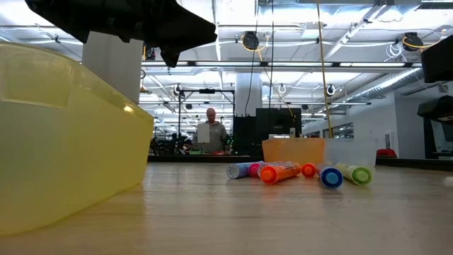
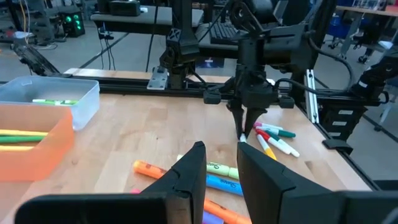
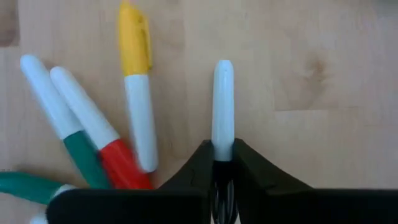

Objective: Pick & Place Markers
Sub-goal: Put the white and black highlighter pen into the blue bin

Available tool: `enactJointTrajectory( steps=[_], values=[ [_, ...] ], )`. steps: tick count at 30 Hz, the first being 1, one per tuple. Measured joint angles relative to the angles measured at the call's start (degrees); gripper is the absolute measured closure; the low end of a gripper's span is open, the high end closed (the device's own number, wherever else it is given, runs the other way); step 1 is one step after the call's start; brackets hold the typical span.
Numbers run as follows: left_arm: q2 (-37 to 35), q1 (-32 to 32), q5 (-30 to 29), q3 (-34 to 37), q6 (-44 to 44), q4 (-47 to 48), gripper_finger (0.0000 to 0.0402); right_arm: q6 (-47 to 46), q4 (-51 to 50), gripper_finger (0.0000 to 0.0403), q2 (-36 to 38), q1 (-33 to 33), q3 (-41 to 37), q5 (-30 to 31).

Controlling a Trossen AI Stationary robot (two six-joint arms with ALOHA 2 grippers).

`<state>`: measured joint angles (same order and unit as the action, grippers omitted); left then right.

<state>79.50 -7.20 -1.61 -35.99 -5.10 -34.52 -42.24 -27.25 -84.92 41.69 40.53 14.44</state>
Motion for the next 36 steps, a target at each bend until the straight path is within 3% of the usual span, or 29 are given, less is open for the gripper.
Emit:
enactJointTrajectory(
  steps=[6,11,17,22,24,30,36],
  values=[
    [0.0,0.0,0.0,0.0,2.9,-0.8,0.0309,5.8,3.8,0.0380,7.8,-0.6,-0.1,12.9],
    [1.3,-2.8,-2.2,-0.1,14.9,-3.7,0.0309,18.4,14.1,0.0380,11.3,-2.5,-0.3,19.1],
    [5.1,-6.4,-13.1,-0.7,16.0,-10.6,0.0302,36.6,29.5,0.0380,11.8,-5.7,-0.2,20.5],
    [7.9,-5.6,-19.0,-3.8,11.4,-10.7,0.0246,50.6,43.5,0.0381,11.9,-9.6,-0.1,20.0],
    [9.3,-5.0,-17.9,-5.1,10.8,-11.1,0.0216,54.9,47.9,0.0381,11.9,-11.1,-0.1,20.0],
    [13.6,-4.8,-5.7,-10.2,15.7,-10.9,0.0158,60.6,55.7,0.0381,11.9,-14.2,-0.1,19.9],
    [17.4,-5.8,-4.8,-15.5,17.3,-10.9,0.0149,59.7,57.8,0.0381,11.5,-14.4,-0.9,15.0]
  ],
)
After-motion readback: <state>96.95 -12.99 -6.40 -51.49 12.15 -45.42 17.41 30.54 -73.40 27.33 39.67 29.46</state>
